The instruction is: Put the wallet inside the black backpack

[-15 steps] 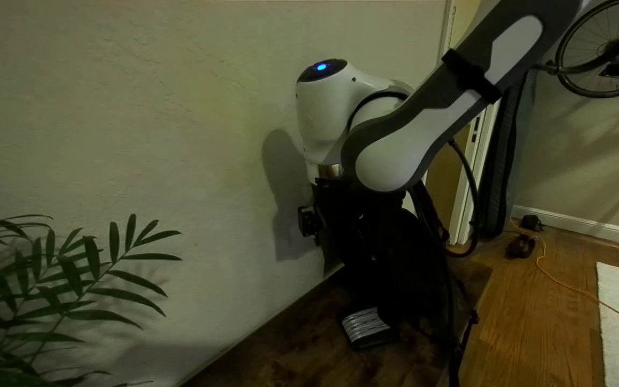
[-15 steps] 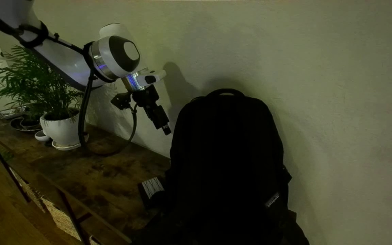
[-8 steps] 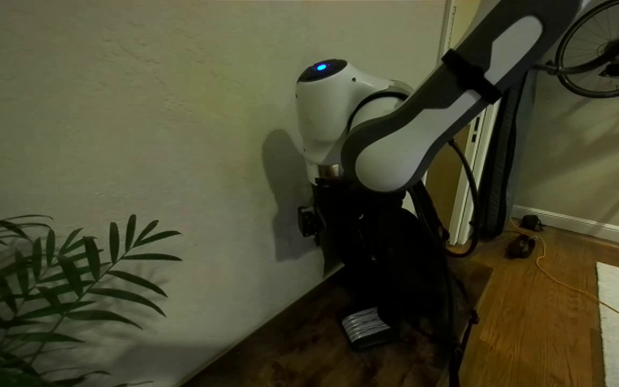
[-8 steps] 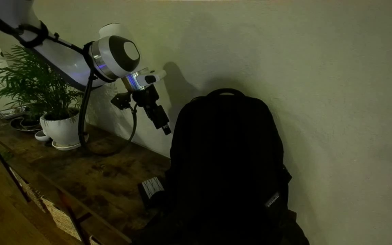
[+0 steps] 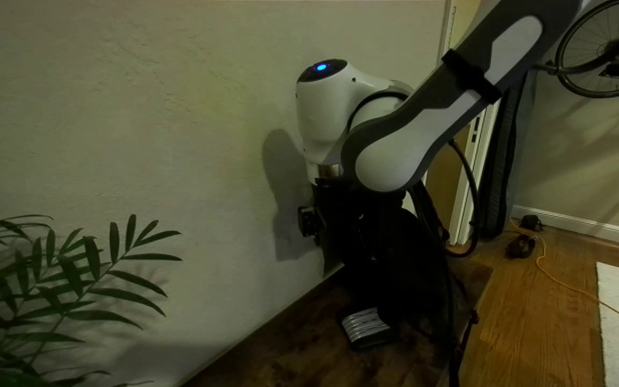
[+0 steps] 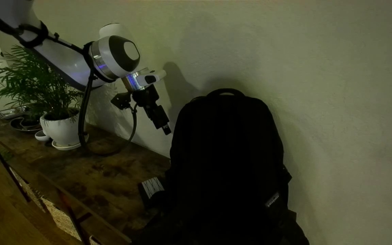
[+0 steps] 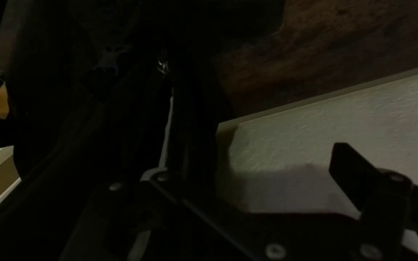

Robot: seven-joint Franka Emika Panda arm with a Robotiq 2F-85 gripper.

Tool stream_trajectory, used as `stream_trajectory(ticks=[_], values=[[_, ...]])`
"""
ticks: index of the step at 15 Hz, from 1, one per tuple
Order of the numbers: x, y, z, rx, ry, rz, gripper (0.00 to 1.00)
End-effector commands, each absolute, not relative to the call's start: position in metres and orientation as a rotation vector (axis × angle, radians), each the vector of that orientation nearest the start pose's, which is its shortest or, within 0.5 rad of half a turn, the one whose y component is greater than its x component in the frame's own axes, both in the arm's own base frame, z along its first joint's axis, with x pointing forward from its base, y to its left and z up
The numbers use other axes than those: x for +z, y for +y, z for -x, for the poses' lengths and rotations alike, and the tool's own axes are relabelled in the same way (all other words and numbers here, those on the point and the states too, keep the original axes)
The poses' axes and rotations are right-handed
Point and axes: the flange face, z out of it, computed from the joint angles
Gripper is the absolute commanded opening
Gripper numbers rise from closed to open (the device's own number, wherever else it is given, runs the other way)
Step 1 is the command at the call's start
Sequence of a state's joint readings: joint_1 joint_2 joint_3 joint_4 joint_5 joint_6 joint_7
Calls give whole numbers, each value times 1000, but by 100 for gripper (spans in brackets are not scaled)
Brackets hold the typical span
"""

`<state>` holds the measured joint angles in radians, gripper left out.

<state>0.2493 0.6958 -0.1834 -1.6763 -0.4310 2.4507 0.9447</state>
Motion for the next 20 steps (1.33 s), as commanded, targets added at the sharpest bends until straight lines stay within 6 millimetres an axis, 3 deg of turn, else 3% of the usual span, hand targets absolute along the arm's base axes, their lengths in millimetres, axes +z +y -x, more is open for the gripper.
stream_trajectory(ticks=[1, 20], values=[[211, 60, -687, -451, 858, 3317, 100], [221, 72, -678, -431, 886, 3342, 100]])
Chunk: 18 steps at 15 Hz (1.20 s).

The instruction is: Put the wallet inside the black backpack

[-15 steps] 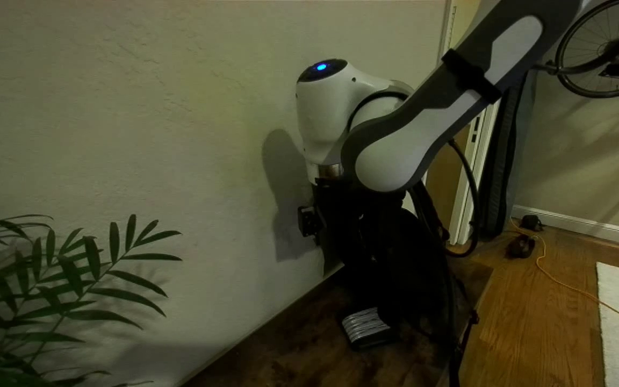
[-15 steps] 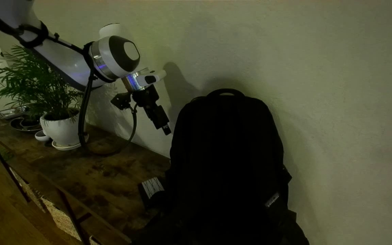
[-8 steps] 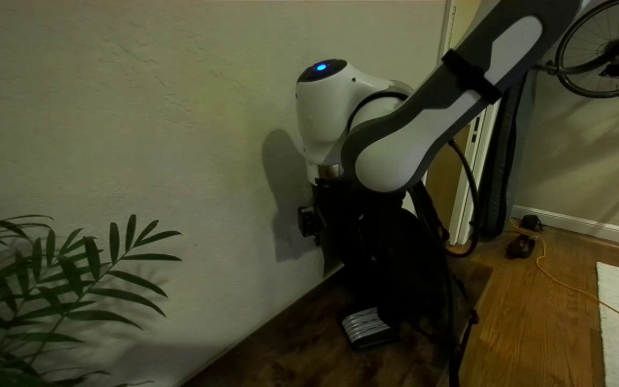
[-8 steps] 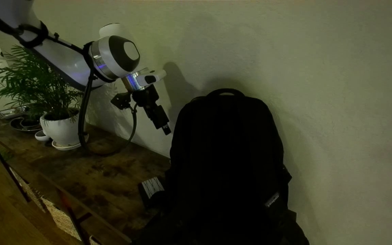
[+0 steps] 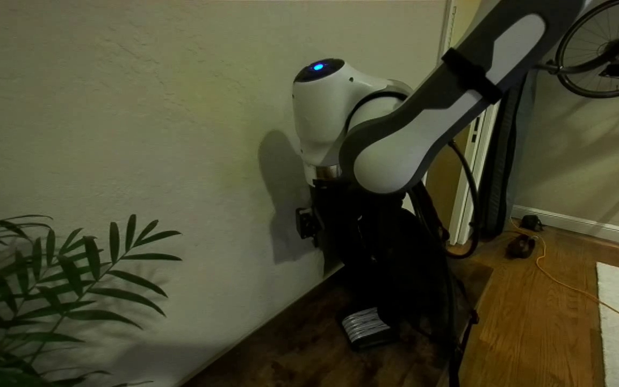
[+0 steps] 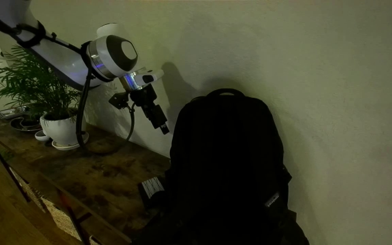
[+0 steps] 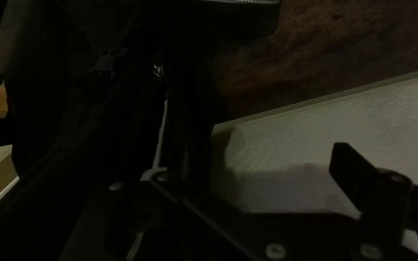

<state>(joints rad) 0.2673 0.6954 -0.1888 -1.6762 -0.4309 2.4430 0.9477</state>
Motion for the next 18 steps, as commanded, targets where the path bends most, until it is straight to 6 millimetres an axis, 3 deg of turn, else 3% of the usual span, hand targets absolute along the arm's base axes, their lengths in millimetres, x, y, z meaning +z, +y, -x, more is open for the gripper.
stream_trajectory(ticks=[1, 10, 18], values=[[222, 73, -677, -425, 885, 3347, 100], [228, 71, -666, -305, 912, 3404, 100], [216, 92, -655, -205, 859, 3433, 100]])
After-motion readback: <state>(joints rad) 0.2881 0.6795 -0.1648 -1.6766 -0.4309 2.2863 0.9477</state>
